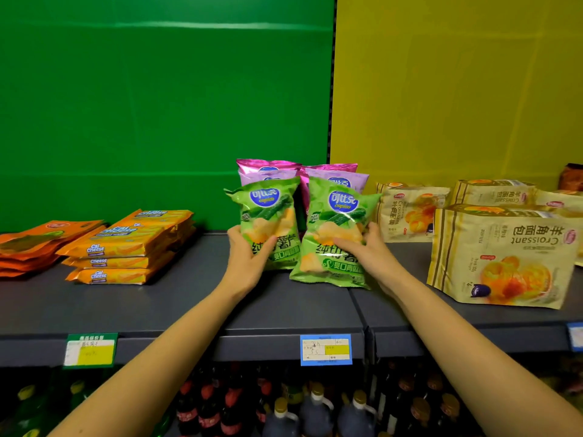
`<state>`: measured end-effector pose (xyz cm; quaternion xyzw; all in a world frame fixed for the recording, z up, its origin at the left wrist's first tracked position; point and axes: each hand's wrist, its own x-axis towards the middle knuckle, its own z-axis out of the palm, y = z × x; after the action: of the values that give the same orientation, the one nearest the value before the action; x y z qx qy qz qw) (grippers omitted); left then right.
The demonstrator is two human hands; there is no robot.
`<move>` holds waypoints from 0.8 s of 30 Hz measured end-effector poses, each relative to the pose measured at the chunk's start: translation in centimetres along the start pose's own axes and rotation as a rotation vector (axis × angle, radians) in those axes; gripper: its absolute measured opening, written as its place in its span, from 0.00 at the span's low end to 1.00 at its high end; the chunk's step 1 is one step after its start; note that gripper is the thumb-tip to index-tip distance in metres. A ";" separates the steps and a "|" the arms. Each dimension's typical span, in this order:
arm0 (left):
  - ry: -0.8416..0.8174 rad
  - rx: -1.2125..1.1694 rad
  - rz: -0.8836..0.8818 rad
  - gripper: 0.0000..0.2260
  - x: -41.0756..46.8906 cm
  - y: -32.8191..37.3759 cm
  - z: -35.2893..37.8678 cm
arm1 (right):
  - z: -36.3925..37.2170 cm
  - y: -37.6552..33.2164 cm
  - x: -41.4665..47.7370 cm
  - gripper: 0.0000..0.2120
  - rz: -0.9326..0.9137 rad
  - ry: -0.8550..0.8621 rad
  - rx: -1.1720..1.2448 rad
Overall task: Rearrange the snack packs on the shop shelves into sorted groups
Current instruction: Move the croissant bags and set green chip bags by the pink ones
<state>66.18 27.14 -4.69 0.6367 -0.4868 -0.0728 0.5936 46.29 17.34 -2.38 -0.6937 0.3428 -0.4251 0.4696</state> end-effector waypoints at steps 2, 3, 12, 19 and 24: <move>-0.062 -0.012 -0.014 0.24 0.0 0.1 0.4 | 0.7 0.4 0.0 0.32 0.004 -0.013 -0.024; -0.079 -0.030 -0.038 0.26 -0.1 0.1 0.3 | 0.9 0.4 0.0 0.31 -0.001 -0.013 -0.023; -0.036 -0.037 -0.071 0.27 -0.5 0.3 -0.5 | 1.3 0.0 -0.4 0.34 -0.031 -0.011 -0.029; 0.019 0.036 -0.051 0.37 -0.4 0.1 -0.9 | 1.2 -0.3 -0.4 0.35 -0.035 0.024 0.047; 0.169 0.125 0.036 0.41 -0.9 0.8 -1.1 | 0.9 -1.1 -1.0 0.34 -0.031 0.028 0.063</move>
<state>66.05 28.69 -4.16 0.6676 -0.4500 0.0223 0.5927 46.80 18.88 -1.79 -0.6779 0.3248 -0.4525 0.4797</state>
